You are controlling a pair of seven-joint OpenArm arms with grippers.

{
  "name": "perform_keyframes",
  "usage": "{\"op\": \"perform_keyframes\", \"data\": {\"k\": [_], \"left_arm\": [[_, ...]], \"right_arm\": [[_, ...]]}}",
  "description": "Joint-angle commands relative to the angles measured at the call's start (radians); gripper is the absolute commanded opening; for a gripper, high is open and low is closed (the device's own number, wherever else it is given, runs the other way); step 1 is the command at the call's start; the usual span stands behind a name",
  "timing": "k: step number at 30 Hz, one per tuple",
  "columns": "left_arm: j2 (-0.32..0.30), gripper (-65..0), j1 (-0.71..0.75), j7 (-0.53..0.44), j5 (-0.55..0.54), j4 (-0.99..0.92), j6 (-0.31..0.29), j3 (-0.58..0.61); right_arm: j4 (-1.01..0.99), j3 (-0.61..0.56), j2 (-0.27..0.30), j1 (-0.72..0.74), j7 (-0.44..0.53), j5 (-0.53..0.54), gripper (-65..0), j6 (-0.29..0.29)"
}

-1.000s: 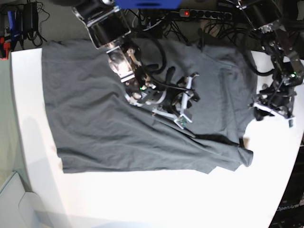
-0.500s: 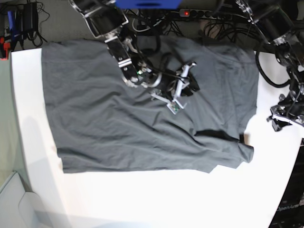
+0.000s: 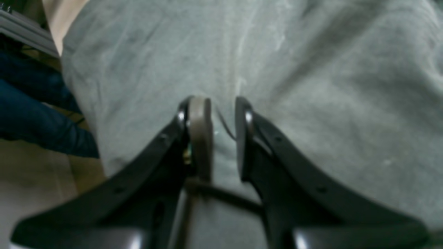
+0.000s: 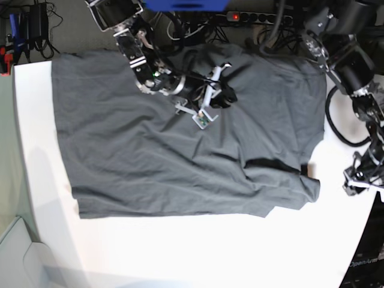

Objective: Layout the t-shirt on the table in an organized manner, then fold the t-shirt properly

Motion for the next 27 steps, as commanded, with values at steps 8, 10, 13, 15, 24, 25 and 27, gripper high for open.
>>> {"op": "perform_keyframes", "data": {"k": [8,10,13,15,24,25,27], "left_arm": [[-0.019,-35.2,-0.046,-0.02,-0.009,0.006,-0.001,-0.002],[-0.019,-35.5,-0.044,-0.017,-0.009,0.01,-0.006,-0.002],[-0.019,-35.8,-0.024,-0.011,-0.009,0.013,-0.007,-0.002],[-0.028,-35.8,0.009,-0.011,-0.009,0.016,-0.007,-0.002],[-0.057,-35.8,0.181,-0.011,-0.01,0.127,-0.009,-0.002],[-0.06,-35.7,0.195,-0.011,-0.016,0.141,-0.009,-0.002],[-0.06,-35.5,0.215,-0.011,-0.016,0.164,-0.009,-0.002]], "right_arm": [[0.068,0.092,0.041,-0.051,-0.083,-0.055,-55.2,-0.024],[0.125,0.088,0.046,-0.052,-0.086,-0.055,-56.0,-0.024],[0.187,0.088,0.026,-0.023,-0.145,-0.058,-58.5,-0.024],[0.226,0.088,0.007,0.021,-0.221,-0.058,-60.5,-0.024],[0.227,0.087,-0.111,0.176,-0.315,-0.06,-62.7,-0.024],[0.201,0.087,-0.131,0.193,-0.312,-0.06,-62.7,-0.024],[0.126,0.087,-0.158,0.224,-0.304,-0.06,-62.7,-0.024]]}}
